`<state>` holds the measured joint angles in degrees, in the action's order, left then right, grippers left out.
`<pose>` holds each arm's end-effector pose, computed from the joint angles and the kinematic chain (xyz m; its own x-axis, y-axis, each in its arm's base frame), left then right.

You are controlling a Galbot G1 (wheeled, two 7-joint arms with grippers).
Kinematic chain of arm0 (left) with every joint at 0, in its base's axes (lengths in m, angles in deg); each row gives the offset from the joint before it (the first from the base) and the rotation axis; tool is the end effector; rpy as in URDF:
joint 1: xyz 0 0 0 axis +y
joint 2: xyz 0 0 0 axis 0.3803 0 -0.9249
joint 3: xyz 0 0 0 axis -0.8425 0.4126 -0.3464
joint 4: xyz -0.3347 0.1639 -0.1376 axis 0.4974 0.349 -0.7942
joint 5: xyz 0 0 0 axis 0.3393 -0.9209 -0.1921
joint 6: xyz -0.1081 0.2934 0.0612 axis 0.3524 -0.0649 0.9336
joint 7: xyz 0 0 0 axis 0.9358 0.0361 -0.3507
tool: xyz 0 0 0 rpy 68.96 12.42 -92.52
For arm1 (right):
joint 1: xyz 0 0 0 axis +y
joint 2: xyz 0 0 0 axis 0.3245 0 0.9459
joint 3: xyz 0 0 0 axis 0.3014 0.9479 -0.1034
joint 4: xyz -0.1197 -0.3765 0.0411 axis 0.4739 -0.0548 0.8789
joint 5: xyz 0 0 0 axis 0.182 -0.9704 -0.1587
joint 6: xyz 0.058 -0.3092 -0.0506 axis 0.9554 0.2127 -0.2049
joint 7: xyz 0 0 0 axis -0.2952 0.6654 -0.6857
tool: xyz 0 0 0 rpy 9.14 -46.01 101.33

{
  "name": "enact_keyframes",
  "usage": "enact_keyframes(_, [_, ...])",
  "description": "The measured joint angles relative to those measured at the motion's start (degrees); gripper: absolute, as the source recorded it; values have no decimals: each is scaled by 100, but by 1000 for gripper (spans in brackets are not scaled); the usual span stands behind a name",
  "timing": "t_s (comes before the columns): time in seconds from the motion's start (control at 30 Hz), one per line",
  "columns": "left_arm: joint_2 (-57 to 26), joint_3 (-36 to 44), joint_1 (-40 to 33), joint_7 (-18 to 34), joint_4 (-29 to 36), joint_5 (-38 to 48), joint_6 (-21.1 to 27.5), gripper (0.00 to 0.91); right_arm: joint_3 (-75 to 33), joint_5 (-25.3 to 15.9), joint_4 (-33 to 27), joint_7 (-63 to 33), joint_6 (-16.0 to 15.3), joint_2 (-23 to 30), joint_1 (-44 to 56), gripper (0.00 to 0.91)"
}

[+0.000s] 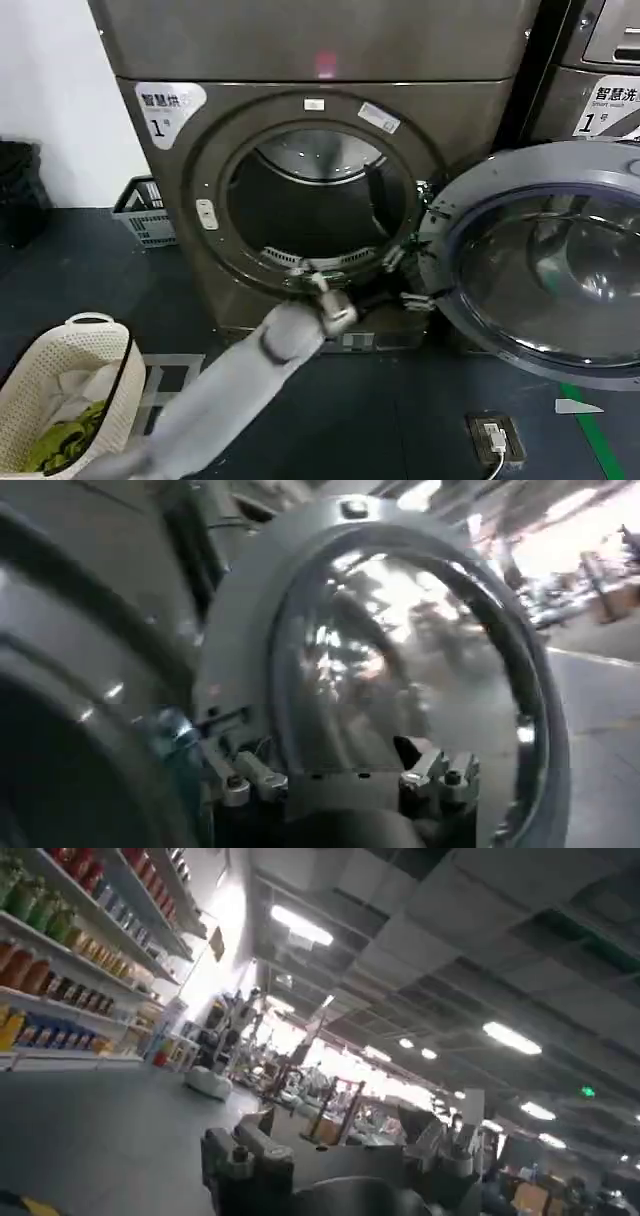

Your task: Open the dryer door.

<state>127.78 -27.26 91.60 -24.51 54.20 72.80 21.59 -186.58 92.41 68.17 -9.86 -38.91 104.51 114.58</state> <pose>0.3443 -0.0325 -0.2532 -0.4998 0.8553 -0.1366 0.7930 0.5153 0.3250 -0.2059 -0.3366 -0.2432 0.0851 0.9706 -0.2253 0.9027 -0.1708 -0.3949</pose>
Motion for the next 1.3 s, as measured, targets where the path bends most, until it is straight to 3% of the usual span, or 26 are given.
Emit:
enact_keyframes(0.3, [-961, -1814, 2180, 304, 1500, 192, 567, 907, 38, 30, -41, 91, -1, -63, -53, 907])
enact_keyframes(0.67, [-1492, -4343, 4610, 2458, 2347, 2410, 2165, 907, 283, 33, -72, 174, 136, -64, -140, 907])
enact_keyframes(0.93, [-1623, -5586, 5276, 4270, 2292, 4433, 2948, 907, 433, 38, -192, 211, 230, -210, -180, 907])
enact_keyframes(1.13, [-1669, -6204, 5227, 5321, 2083, 5937, 3469, 907, 582, 60, -147, 305, 277, -266, -222, 907])
enact_keyframes(1.3, [-1943, -6521, 5017, 6499, 1775, 7832, 3716, 907, 706, 198, -112, 349, 414, -270, -220, 907])
